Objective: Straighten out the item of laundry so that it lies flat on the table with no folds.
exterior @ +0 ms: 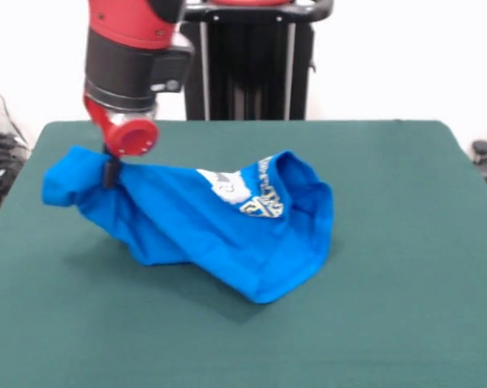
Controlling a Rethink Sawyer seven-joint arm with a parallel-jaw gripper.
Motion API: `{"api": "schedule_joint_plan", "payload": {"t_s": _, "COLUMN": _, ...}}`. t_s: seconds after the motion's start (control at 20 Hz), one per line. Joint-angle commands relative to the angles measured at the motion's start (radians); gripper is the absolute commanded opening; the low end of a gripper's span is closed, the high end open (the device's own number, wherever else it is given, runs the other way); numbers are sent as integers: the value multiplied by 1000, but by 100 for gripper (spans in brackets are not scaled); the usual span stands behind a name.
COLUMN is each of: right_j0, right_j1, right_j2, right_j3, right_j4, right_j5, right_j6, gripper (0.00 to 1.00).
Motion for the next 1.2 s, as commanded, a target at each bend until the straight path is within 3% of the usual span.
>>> {"api": "schedule_joint_plan", "payload": {"t_s": 0.05, "right_j0": -11, "right_j1": -46, "right_j2": 154, "right_j3": 121, "right_j4": -4, "right_j5": 40, "right_j6": -349, "gripper": 0}}
{"api": "schedule_joint_plan", "payload": {"t_s": 0.4, "right_j0": 20, "right_j1": -98, "right_j2": 148, "right_j3": 145, "right_j4": 84, "right_j5": 180, "right_j6": -307, "gripper": 0}}
{"api": "schedule_joint_plan", "payload": {"t_s": 0.75, "right_j0": -29, "right_j1": -93, "right_j2": 210, "right_j3": 132, "right_j4": 183, "right_j5": 344, "right_j6": -393, "gripper": 0}}
{"api": "schedule_joint_plan", "payload": {"t_s": 0.9, "right_j0": -62, "right_j1": -74, "right_j2": 283, "right_j3": 114, "right_j4": 279, "right_j5": 486, "right_j6": -434, "gripper": 0}}
{"api": "schedule_joint_plan", "payload": {"t_s": 1.2, "right_j0": -45, "right_j1": -71, "right_j2": 304, "right_j3": 189, "right_j4": 352, "right_j5": 438, "right_j6": -325, "gripper": 0}}
